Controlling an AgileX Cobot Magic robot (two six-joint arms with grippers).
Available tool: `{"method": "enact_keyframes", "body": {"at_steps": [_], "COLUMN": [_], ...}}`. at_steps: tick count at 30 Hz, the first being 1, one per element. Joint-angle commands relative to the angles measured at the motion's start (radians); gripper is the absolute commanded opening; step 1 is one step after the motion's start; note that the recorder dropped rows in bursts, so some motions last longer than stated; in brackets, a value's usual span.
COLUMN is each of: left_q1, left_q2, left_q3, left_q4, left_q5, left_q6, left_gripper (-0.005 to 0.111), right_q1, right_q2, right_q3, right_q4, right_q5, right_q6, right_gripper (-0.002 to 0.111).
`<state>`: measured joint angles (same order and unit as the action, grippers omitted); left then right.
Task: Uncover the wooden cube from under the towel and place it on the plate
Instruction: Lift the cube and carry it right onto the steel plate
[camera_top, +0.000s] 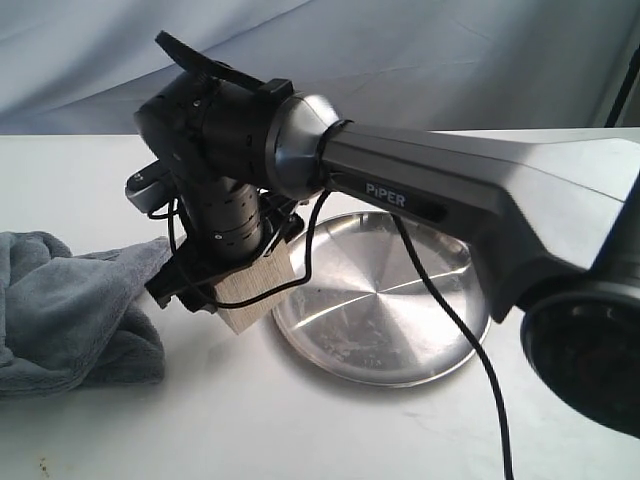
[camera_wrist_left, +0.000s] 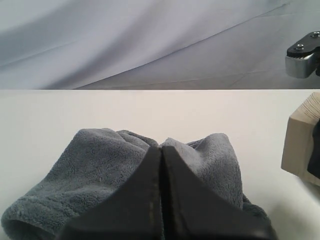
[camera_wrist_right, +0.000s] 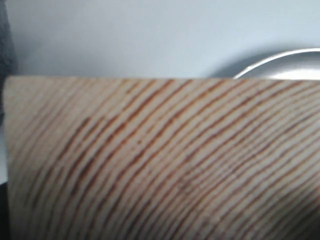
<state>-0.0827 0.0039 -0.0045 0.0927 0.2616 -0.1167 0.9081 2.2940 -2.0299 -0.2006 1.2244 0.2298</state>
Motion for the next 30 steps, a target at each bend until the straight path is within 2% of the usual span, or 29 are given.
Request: {"method": "enact_keyframes", "body": {"at_steps": [1,7,19,27,30], "left_q1": [0.003,0.003,0.003,0.003,0.003], "left_q2": [-0.004,-0.004,-0.004,-0.004,-0.004], "left_q3": [0.005,0.005,0.005,0.005,0.005], "left_q4": [-0.005,-0.005,-0.005,-0.005,-0.005], "left_q5": [-0.011,-0.011,-0.011,-0.011,-0.011], "left_q6": [-0.002,-0.005,-0.001,-0.003,-0.003], "left_gripper": [0.000,0.000,0.000,0.000,0.000], "right_q1": [-0.005,-0.071,-0.189,-0.248,-0.284], "right_q2": [-0.024,-0.033,-0.163,-0.251,-0.299], "right_q3": [-0.007,-0.007,-0.002,0.230,0.350], "right_q4": [-0.007,0.201,0.213,0.220,0.220], "right_q5": [-0.003,-0.003,-0.003,-0.009,-0.078], "right_q6": [-0.030,-0.126,-0.126,-0.153,-0.155], "right_gripper": [0.000,0.000,0.000,0.000,0.000]}}
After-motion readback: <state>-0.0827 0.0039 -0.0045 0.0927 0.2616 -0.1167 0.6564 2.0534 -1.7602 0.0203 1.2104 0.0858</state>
